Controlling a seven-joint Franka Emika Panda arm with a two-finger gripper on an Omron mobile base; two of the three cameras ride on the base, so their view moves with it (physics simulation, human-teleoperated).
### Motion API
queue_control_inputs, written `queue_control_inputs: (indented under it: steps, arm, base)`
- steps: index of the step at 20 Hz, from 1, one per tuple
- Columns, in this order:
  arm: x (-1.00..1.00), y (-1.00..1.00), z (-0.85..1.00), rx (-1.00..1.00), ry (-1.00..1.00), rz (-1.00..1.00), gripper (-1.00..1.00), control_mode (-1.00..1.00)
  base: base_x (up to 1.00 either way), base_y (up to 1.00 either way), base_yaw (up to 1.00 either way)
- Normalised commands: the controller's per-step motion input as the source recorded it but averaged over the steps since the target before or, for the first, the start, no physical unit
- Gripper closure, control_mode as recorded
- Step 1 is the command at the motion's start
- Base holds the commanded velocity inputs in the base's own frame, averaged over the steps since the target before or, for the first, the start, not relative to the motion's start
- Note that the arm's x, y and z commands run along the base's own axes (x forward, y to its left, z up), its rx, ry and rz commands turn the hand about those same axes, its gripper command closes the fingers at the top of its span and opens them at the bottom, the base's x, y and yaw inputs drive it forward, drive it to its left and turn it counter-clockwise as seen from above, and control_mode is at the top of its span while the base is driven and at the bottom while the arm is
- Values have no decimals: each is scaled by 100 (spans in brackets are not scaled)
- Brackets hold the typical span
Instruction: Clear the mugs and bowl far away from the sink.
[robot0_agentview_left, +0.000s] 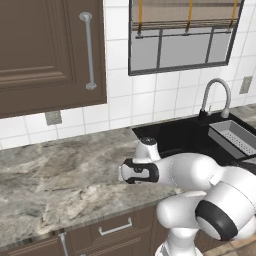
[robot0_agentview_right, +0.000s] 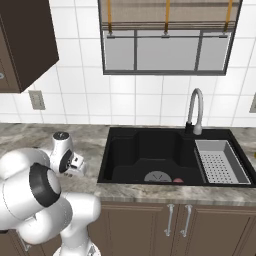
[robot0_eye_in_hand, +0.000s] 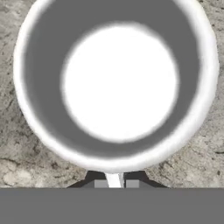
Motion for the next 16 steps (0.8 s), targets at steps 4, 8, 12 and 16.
queue_control_inputs:
  steps: [4, 8, 12, 16]
  arm:
    - [29, 0, 38, -1, -8, 0, 100, -100]
    - [6, 0, 54, -1, -21, 0, 100, -100]
    - [0, 0, 48, -2, -27, 0, 100, -100]
    - [-2, 0, 65, -1, -25, 0, 100, -100]
  base:
    - [0, 0, 0]
    - [0, 0, 0]
    - [0, 0, 0]
    - [0, 0, 0]
